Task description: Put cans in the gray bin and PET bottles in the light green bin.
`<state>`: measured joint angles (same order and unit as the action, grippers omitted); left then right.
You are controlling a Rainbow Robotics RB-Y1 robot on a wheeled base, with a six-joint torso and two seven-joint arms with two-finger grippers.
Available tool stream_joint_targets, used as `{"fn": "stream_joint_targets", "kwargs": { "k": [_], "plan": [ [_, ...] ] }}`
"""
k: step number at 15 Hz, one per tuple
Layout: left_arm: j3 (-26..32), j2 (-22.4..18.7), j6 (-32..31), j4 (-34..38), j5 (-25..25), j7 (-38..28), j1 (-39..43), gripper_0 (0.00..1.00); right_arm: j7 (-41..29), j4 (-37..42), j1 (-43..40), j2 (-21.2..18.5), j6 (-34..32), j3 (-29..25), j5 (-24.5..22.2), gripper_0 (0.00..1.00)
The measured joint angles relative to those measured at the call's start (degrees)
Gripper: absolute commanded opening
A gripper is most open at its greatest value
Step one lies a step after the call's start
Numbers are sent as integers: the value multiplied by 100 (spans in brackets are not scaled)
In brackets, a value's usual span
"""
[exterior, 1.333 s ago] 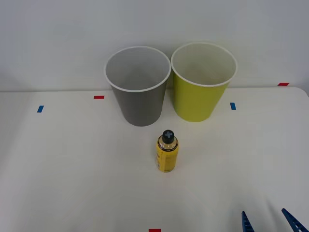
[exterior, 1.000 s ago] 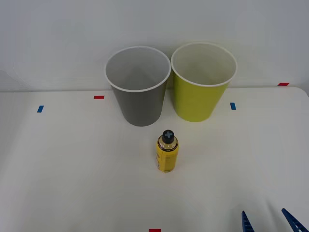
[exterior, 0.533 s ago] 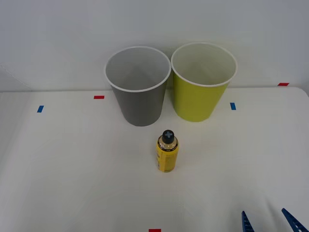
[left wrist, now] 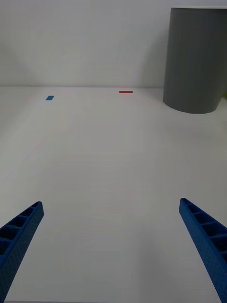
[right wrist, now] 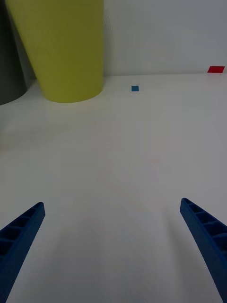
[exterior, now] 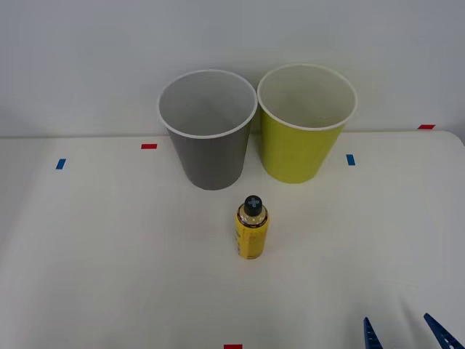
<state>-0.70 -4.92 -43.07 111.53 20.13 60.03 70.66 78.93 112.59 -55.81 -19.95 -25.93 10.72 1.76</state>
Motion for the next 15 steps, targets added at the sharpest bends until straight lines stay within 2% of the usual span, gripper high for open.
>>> {"fn": "stream_joint_targets", "kwargs": {
  "k": [15],
  "plan": [
    [0,0,0,0,0,0,0,100,0,0,0,0,0,0,0,100]
  ]
}}
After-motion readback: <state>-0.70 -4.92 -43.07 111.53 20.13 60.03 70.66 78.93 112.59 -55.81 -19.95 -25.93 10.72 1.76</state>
